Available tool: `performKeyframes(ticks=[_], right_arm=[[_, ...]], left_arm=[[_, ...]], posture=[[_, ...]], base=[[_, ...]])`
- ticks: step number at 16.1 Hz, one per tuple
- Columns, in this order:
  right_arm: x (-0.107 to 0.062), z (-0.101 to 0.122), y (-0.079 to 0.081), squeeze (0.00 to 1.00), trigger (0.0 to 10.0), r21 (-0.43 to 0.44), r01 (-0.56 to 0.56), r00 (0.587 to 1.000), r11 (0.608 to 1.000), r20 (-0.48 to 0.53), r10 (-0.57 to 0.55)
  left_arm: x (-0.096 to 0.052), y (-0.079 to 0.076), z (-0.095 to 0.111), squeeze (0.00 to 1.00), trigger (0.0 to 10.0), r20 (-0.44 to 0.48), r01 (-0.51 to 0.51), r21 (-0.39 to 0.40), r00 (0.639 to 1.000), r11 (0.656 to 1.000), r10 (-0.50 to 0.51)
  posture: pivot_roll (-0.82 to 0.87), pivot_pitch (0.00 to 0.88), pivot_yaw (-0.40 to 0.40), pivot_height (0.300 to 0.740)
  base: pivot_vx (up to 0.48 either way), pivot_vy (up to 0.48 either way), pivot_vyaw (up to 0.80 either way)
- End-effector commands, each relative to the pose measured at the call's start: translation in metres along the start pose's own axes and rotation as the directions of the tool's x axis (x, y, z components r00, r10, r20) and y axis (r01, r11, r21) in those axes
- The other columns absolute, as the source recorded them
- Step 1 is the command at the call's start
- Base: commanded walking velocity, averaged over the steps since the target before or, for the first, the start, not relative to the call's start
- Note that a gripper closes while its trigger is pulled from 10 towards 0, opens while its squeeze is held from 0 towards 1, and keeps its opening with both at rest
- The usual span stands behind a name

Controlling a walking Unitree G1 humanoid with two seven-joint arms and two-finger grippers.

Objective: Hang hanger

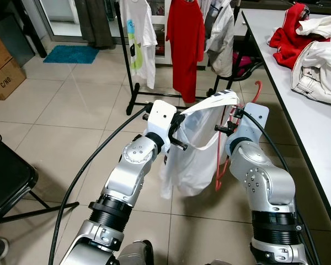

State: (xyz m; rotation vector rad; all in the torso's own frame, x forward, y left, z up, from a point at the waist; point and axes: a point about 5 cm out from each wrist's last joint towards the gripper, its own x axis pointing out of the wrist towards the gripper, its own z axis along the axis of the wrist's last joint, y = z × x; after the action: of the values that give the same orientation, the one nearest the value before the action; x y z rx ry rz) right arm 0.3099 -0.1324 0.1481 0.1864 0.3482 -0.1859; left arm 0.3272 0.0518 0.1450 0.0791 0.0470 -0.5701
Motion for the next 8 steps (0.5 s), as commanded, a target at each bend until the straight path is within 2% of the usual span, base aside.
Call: performKeyframes(ticks=[1, 6, 7, 8], right_arm=[[-0.001, 0.002, 0.000, 0.00, 10.0, 0.001, -0.007, 1.000, 1.000, 0.009, 0.007], [-0.001, 0.002, 0.000, 0.00, 10.0, 0.001, -0.007, 1.000, 1.000, 0.009, 0.007], [0.000, -0.003, 0.005, 0.00, 10.0, -0.027, -0.050, 0.999, 0.998, -0.009, 0.050], [-0.009, -0.018, -0.010, 0.00, 10.0, -0.164, -0.284, 0.958, 0.945, -0.099, 0.270]], left_arm=[[-0.001, 0.001, 0.004, 0.00, 0.0, 0.017, -0.006, 0.004, 1.000, 1.000, 0.006], [-0.001, 0.001, 0.004, 0.00, 0.0, 0.017, -0.006, 0.004, 1.000, 1.000, 0.006], [-0.001, 0.001, 0.005, 0.00, 0.0, 0.019, -0.011, -0.002, 1.000, 1.000, 0.011], [-0.003, 0.034, 0.014, 0.00, 0.0, 0.051, -0.150, -0.020, 0.987, 0.988, 0.151]], posture=[[0.02, 0.061, 0.010, 0.740], [0.02, 0.061, 0.010, 0.740], [0.02, 0.061, 0.008, 0.740], [0.02, 0.062, 0.020, 0.740]], base=[[0.000, 0.000, 0.00], [0.000, 0.000, 0.00], [0.000, 0.000, 0.00], [0.000, 0.000, 0.00]])
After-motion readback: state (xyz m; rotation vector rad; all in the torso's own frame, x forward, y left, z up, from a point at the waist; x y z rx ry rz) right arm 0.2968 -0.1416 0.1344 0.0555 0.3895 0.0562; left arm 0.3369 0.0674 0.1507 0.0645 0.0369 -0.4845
